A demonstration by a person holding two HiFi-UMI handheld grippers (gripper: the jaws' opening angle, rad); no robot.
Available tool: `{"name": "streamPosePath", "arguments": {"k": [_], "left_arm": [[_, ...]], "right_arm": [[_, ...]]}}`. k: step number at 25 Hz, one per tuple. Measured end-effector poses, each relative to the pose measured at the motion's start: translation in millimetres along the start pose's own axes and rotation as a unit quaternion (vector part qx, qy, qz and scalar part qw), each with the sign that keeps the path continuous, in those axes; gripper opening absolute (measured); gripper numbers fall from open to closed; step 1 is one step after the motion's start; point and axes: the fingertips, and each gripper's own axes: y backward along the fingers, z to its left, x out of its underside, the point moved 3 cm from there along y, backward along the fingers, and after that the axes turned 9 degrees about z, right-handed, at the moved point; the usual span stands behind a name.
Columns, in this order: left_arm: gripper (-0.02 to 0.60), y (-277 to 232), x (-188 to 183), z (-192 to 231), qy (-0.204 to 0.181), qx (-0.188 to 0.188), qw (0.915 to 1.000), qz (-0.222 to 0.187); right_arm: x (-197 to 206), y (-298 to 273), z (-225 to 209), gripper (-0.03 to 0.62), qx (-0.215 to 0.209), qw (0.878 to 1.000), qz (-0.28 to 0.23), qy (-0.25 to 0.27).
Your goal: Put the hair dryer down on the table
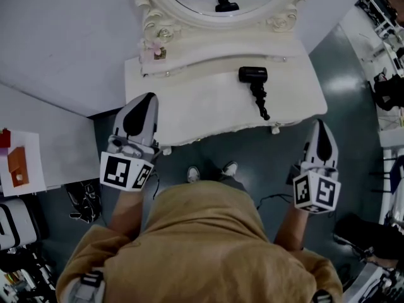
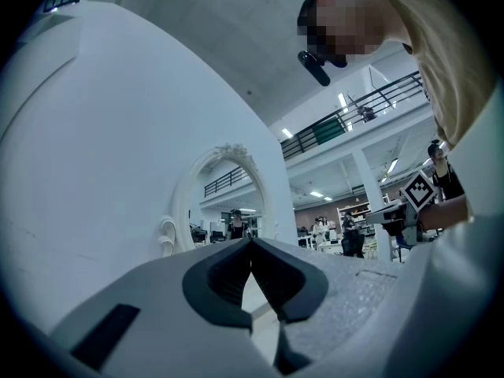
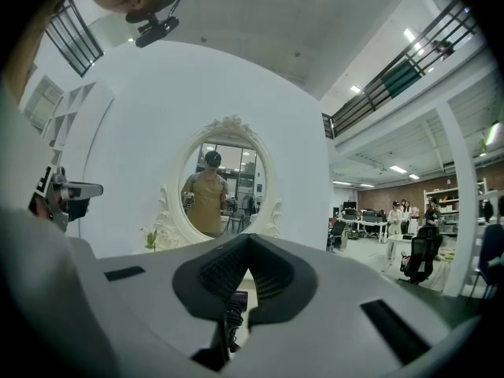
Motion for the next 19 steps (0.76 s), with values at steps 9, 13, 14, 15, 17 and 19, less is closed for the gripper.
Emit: {"name": "streamPosePath", "arguments": {"k": [9, 13, 14, 15, 17, 19], "left_arm": [[0.003, -1, 4, 0, 0.007, 0.013, 0.9999, -0.001], [0.004, -3, 6, 0, 0.01, 0.018, 0.9998, -0.001], [0.004, -4, 6, 0, 0.01, 0.02, 0.9998, -0.001], [0.003, -4, 6, 1, 0.01, 0.02, 0.9997, -0.001], [0.003, -4, 6, 3, 0.01, 0.022, 0.9997, -0.002], [0.003, -5, 6, 4, 0.01, 0.022, 0.9997, -0.001]], "right_arm": [[1, 10, 2, 0.003, 0.011, 1.0, 0.004, 0.002], [0, 12, 3, 0.003, 0.016, 1.0, 0.005, 0.003], [0, 12, 4, 0.003, 0.017, 1.0, 0.005, 0.003], [0, 12, 4, 0.003, 0.017, 1.0, 0.005, 0.003], [1, 11, 5, 0.003, 0.016, 1.0, 0.005, 0.005], [2, 10, 6, 0.003, 0.016, 1.0, 0.004, 0.005]]}}
